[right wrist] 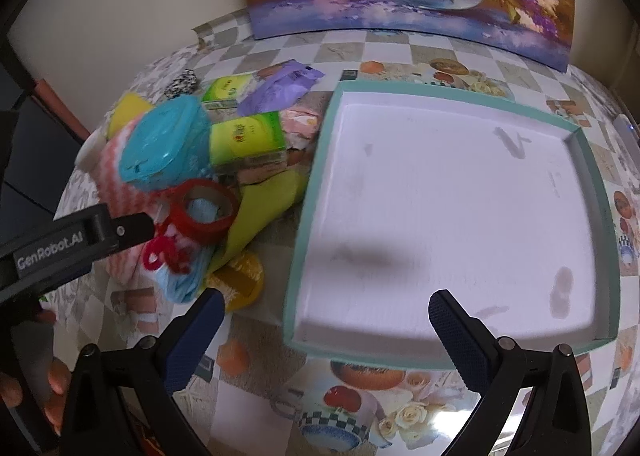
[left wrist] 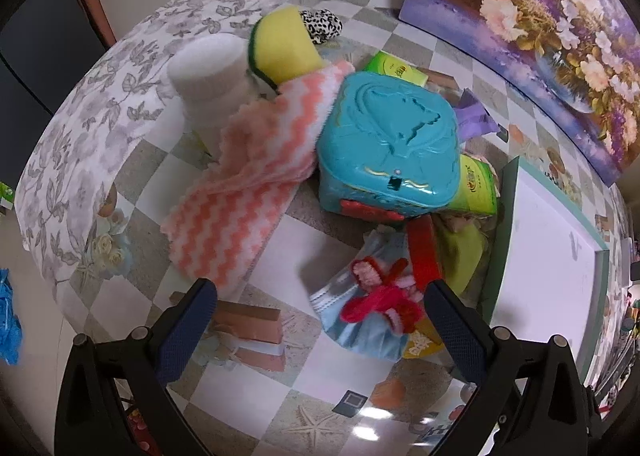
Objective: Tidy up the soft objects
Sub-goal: 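Reach the left gripper to the red fuzzy toy and close on it, then lift the red toy with the left gripper while the right gripper grasps the red tape roll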
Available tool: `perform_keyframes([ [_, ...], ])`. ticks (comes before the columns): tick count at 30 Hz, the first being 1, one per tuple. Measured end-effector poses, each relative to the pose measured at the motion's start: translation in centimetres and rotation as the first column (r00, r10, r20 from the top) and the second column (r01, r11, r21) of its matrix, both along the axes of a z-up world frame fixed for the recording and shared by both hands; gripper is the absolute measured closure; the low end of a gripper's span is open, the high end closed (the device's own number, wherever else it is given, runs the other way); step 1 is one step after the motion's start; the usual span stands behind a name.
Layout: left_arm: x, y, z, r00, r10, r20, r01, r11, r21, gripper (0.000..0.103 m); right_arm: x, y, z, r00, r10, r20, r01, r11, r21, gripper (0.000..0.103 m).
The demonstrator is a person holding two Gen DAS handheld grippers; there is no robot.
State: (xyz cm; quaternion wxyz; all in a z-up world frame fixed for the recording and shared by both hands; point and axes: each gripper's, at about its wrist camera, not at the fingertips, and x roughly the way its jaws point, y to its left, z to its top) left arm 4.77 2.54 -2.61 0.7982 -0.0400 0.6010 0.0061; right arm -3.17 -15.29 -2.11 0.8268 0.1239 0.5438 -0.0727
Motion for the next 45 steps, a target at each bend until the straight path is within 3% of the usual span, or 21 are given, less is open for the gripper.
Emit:
perform_keyframes([
  [5,0.8,-0.7,-0.8,0.999,-0.012,-0.050,0.011,1.000,-0.016,0.003,0.8,-2.5,0.5,0.997,-0.083,0.003,0.083,0.996,0.020,0.001],
  [8,1.1,-1.3,-1.0,0.997,-0.029,-0.067,0.030,1.000,0.002,0.015,1.4,-3.7,0.7,0.993,-0.120,-0.002,0.120,0.993,0.022,0.004],
  [15,1.7,-3.7,-2.2,0.991,-0.084,-0.105,0.081,0.996,-0.034,0.027,2.9,-5.3,0.8,0.989,-0.146,-0.011,0.147,0.989,0.026,0.011],
  [26,2.0,-4.3,-1.9,0.993,-0.092,-0.073,0.082,0.988,-0.135,0.067,4.0,-4.1,0.9,0.997,-0.083,0.008,0.083,0.996,0.025,0.018],
  [35,1.4,-3.1,-1.1,0.995,-0.087,-0.042,0.078,0.980,-0.181,0.074,3.8,-3.5,0.9,0.998,-0.064,0.012,0.064,0.997,0.033,0.023],
  [45,0.9,-0.9,0.2,0.999,-0.032,-0.020,0.026,0.967,-0.255,0.075,4.2,-1.8,1.5,0.999,-0.012,0.049,0.008,0.998,0.067,0.031],
])
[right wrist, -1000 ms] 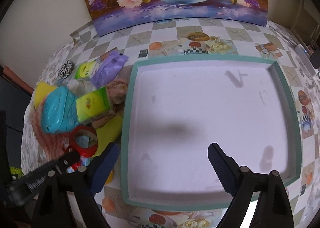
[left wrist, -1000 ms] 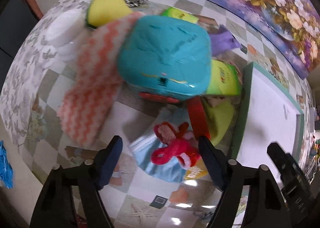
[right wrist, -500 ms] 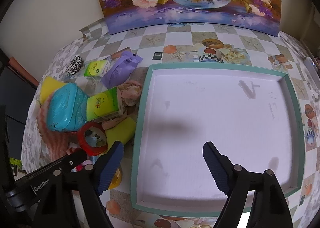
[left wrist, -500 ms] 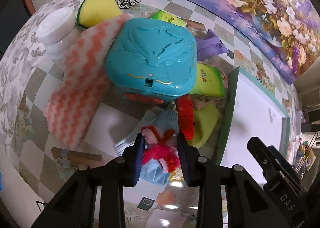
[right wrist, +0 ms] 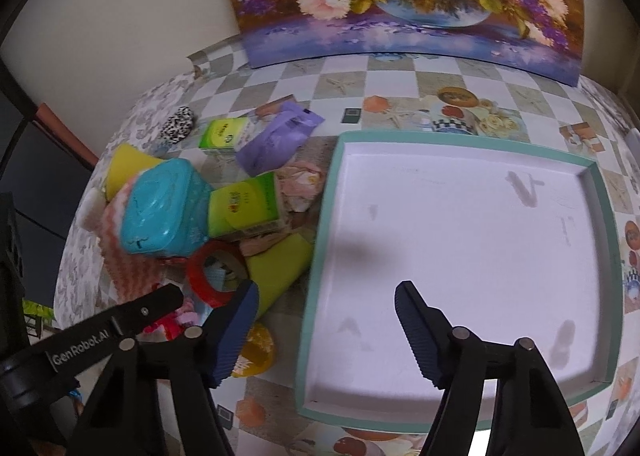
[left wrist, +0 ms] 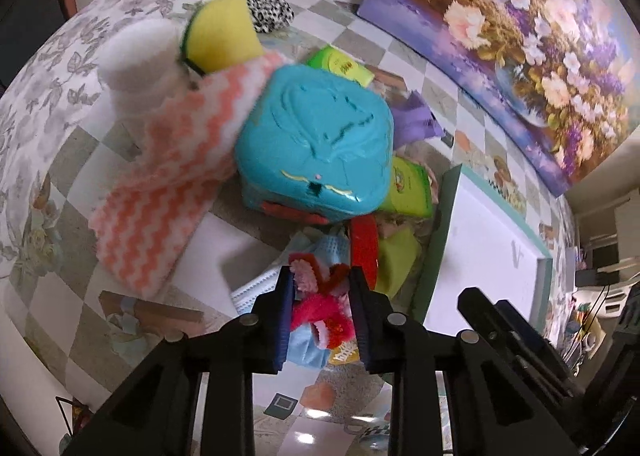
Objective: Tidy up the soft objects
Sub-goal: 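Lift the red toy with the left gripper while the right gripper grasps the red tape roll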
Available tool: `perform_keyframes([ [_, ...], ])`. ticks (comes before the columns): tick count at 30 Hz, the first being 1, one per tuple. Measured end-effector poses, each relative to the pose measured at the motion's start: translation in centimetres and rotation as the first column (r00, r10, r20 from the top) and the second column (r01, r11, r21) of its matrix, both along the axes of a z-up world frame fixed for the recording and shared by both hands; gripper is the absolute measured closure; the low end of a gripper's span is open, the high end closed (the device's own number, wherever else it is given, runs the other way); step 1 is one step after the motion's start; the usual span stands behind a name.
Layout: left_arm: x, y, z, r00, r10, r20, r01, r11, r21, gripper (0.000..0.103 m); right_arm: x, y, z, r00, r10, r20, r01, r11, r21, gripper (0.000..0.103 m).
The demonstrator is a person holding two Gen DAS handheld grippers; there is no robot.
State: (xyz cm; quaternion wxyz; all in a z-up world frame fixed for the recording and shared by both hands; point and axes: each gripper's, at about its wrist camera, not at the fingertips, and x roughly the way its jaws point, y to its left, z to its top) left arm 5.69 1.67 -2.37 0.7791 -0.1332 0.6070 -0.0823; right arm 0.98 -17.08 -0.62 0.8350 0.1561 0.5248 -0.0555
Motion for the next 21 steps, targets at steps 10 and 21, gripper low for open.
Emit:
perform_keyframes([
  [10,0.1,4.5,1.7,0.980,0.184,0.071,-0.186,0.982,0.032,0.075,0.9,3.9,0.0,0.994,0.105,0.033,-0.106,0.994,0.036,0.044],
  [21,0.6,6.5,1.0,0.962,0.270,0.046,-0.271,0.962,0.015,0.075,2.5,7.7,-1.4,0.984,0.177,0.008,-0.177,0.983,0.044,0.057],
])
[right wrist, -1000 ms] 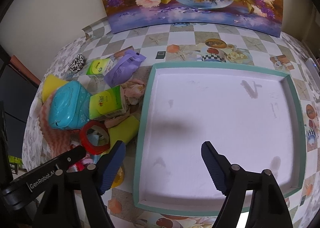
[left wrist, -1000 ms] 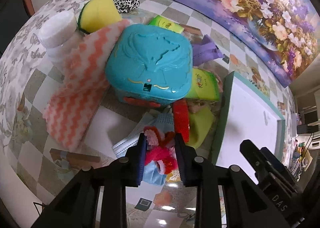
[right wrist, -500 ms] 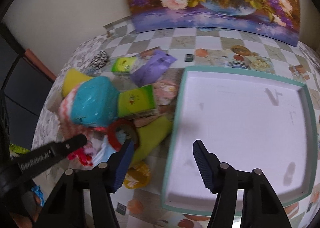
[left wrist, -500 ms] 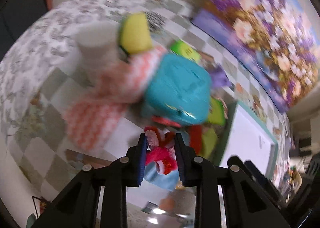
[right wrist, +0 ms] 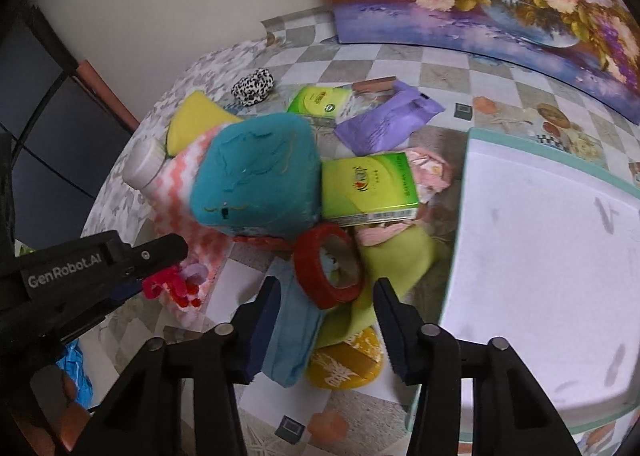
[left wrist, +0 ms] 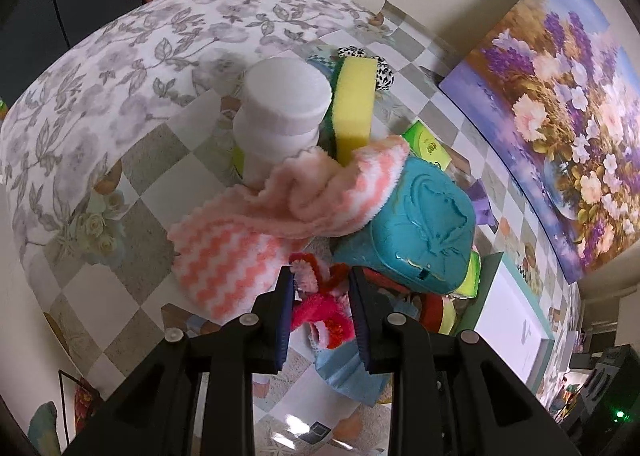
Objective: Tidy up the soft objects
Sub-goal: 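Lift the red toy with the left gripper while the right gripper grasps the red tape roll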
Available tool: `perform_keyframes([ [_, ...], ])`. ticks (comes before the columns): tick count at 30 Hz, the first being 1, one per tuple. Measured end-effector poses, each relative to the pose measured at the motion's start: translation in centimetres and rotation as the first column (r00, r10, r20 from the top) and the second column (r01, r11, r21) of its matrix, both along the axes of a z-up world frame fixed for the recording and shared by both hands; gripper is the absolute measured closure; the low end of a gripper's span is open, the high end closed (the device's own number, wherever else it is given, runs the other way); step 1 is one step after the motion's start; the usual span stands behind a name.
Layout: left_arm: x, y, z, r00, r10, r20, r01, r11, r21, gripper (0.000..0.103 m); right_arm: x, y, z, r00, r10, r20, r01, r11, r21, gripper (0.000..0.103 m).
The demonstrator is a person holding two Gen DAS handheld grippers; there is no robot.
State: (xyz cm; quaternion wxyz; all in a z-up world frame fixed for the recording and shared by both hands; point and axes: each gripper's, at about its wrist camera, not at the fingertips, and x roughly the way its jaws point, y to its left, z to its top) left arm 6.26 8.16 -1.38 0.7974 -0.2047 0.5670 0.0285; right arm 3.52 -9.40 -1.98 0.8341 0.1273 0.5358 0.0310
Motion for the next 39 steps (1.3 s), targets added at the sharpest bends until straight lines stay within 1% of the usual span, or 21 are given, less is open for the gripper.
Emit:
perform_keyframes([
  [5,0.2,0.1,-0.2,1.000,0.010,-0.006,-0.010,1.000,-0.005,0.075,0.6,0.4,-0.9,1.000,0.000,-0.014,0.000,1.000,-0.006,0.064],
  [8,0.2,0.2,-0.5,1.000,0.015,-0.014,-0.015,1.000,-0.009,0.075,1.0,0.5,-1.2,1.000,-0.002,-0.012,0.002,1.000,-0.013,0.066],
  [9,0.3,0.2,-0.6,1.000,0.017,-0.017,-0.017,1.000,-0.010,0.075,1.2,0.6,-1.3,1.000,0.000,-0.009,0.000,1.000,-0.014,0.070],
  [10,0.4,0.3,-0.7,1.000,0.018,-0.019,-0.018,1.000,-0.009,0.075,1.3,0.6,-1.3,1.000,0.001,-0.008,-0.001,1.000,-0.019,0.072],
  [12,0.5,0.3,-0.8,1.000,0.021,-0.023,-0.021,1.000,-0.006,0.075,1.4,0.5,-1.4,1.000,-0.002,-0.006,0.002,1.000,-0.021,0.080],
  [13,0.6,0.3,-0.9,0.999,0.022,-0.025,-0.022,1.000,-0.006,0.075,1.4,0.5,-1.4,1.000,-0.003,-0.002,0.003,1.000,-0.019,0.081],
  [14,0.6,0.3,-0.9,0.999,0.023,-0.026,-0.023,1.000,-0.005,0.075,1.4,0.4,-1.3,1.000,-0.002,0.003,0.002,1.000,-0.017,0.084],
  [16,0.5,0.3,-0.8,0.999,0.024,-0.023,-0.024,1.000,-0.002,0.075,1.3,0.3,-1.0,1.000,0.000,0.014,0.000,1.000,-0.018,0.086],
  [24,0.4,0.0,-0.3,1.000,0.022,-0.003,-0.022,1.000,0.012,0.075,0.8,0.0,0.4,0.999,0.001,0.041,-0.001,1.000,-0.013,0.087],
  [27,0.3,-0.1,0.3,1.000,0.018,0.017,-0.018,1.000,0.016,0.075,0.5,-0.4,1.2,0.999,-0.002,0.055,0.002,1.000,0.000,0.087],
  [32,0.0,-0.3,1.8,0.998,0.017,0.063,-0.017,1.000,0.003,0.075,-0.3,-1.4,3.1,0.995,-0.013,0.094,0.011,1.000,0.020,0.087],
  [39,-0.6,-0.6,4.4,0.988,0.015,0.154,-0.015,1.000,-0.002,0.075,-1.2,-3.5,5.5,0.989,-0.053,0.141,0.042,0.996,0.075,0.087],
])
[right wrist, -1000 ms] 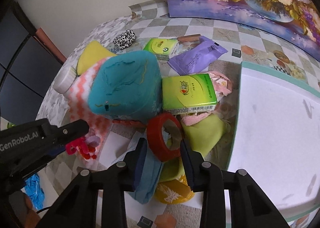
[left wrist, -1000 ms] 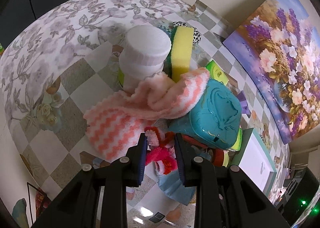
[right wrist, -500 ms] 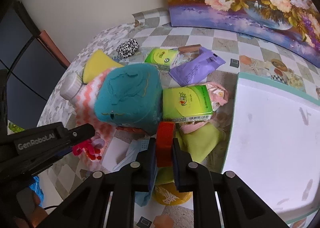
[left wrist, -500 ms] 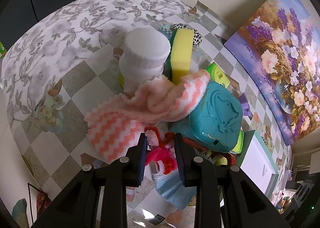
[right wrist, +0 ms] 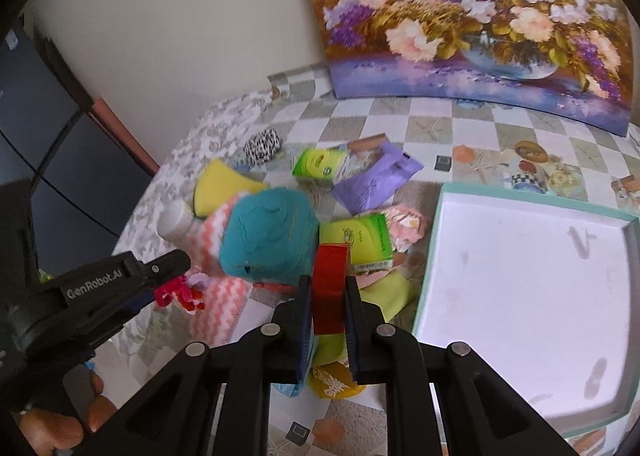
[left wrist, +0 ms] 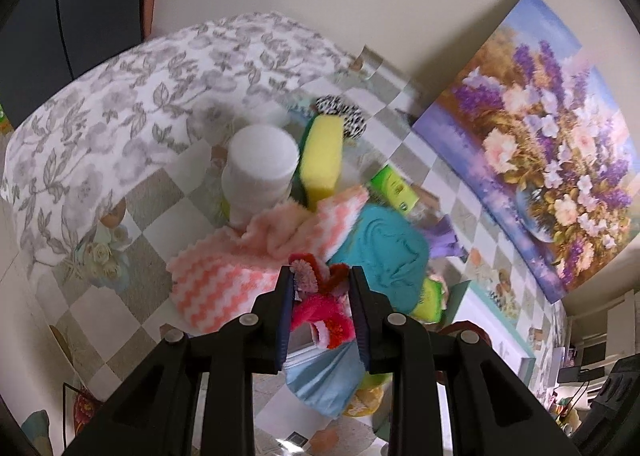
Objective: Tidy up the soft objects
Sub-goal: 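Lift the red toy with the left gripper while the right gripper grasps the red tape roll, then carry both items over the tray and open both grippers to drop them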
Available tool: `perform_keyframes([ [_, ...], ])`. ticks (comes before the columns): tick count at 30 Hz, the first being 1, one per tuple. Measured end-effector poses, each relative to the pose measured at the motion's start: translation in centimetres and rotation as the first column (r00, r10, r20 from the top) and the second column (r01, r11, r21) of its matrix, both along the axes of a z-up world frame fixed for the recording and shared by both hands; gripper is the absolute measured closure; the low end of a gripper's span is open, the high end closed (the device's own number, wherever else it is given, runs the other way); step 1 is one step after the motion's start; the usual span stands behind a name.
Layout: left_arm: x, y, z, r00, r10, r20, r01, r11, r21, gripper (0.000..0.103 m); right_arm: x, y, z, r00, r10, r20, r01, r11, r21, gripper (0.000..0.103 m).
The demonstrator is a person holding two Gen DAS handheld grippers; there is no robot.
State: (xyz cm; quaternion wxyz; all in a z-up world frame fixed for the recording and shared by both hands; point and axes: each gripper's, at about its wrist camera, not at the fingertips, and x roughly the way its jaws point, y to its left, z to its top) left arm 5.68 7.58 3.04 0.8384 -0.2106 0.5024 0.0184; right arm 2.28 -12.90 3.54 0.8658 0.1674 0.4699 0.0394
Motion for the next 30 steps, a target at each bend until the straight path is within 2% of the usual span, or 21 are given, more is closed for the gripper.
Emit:
perform_keyframes([
  [8,-0.4,-2.7,0.7,0.998,-0.065,0.026,0.064,0.998,0.009,0.075,-1.2,-4.1,1.3,0.996,-0.088,0.014,0.087,0.995,0.048,0.087],
  [14,-1.1,-7.0,0.5,0.985,-0.173,0.028,0.172,0.984,0.041,0.075,-2.1,-8.9,0.3,0.975,-0.218,-0.035,0.220,0.975,0.043,0.087],
  [18,-1.3,-10.1,0.1,0.968,-0.249,0.023,0.247,0.967,0.058,0.075,-3.0,-12.3,-0.6,0.948,-0.309,-0.075,0.312,0.950,0.029,0.087],
  [27,-2.1,-16.3,-1.8,0.922,-0.387,-0.028,0.388,0.917,0.095,0.074,-5.9,-18.9,-0.7,0.880,-0.466,-0.096,0.469,0.883,0.011,0.087],
  [30,-2.0,-17.7,-2.4,0.907,-0.419,-0.041,0.421,0.902,0.093,0.074,-7.1,-21.0,-0.5,0.845,-0.526,-0.100,0.525,0.850,-0.035,0.087],
])
